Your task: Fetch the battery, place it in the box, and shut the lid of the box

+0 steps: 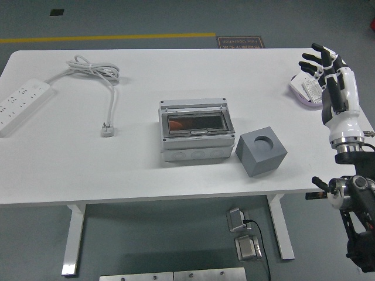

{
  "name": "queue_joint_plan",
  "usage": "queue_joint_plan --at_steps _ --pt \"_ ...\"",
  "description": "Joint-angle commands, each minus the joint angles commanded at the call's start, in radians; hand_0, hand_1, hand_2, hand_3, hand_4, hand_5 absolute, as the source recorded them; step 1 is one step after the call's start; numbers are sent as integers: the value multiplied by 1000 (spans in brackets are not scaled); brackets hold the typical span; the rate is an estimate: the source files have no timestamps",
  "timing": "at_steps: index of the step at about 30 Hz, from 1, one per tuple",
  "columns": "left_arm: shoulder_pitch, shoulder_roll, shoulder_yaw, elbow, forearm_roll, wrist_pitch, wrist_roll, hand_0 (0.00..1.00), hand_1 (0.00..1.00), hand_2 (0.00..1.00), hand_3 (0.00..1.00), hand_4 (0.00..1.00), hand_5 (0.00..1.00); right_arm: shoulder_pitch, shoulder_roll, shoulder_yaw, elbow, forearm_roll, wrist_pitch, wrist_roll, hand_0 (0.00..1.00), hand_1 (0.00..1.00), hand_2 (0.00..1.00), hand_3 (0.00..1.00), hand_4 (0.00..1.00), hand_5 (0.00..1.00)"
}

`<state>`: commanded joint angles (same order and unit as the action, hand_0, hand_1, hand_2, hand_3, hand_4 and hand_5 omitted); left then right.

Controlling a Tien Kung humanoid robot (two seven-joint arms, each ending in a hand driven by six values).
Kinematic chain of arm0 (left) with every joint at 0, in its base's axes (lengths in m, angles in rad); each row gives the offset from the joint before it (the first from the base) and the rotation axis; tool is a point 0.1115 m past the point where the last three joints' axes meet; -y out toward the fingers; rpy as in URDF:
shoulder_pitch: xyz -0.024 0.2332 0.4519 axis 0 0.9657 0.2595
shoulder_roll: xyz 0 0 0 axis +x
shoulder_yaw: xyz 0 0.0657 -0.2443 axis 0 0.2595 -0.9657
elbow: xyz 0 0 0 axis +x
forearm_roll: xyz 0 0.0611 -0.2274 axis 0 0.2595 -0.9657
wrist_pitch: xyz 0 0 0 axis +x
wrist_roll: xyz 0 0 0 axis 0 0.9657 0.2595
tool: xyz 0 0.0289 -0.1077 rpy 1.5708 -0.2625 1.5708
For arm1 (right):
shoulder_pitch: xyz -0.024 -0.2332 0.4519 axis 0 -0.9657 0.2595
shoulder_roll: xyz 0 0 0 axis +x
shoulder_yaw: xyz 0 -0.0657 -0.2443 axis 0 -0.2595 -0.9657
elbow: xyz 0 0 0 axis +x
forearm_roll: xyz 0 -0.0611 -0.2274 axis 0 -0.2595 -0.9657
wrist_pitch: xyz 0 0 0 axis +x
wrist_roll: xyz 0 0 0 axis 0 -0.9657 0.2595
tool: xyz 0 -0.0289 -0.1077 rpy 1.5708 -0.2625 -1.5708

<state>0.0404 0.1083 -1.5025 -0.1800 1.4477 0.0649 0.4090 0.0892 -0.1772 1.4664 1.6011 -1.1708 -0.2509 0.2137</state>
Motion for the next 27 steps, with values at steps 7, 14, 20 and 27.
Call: queue_joint_plan --at_steps 7,14,20,27 --pt "-6 3 -19 0 35 -5 0 626 633 536 623 704 101 -9 -4 19 -6 12 -24 21 731 648 669 714 974 802" --pt "-20 4 -32 0 56 -9 -5 626 635 537 624 705 104 -14 -5 54 6 -2 -85 62 737 649 670 711 971 802" --pt "-26 2 -20 0 42 -6 -14 627 634 537 624 708 112 0 -2 136 49 -139 -210 68 738 655 672 700 963 791" --pt "-18 -29 5 0 17 -5 -7 626 635 538 625 710 120 7 -2 184 49 -235 -267 97 732 704 777 941 953 482"
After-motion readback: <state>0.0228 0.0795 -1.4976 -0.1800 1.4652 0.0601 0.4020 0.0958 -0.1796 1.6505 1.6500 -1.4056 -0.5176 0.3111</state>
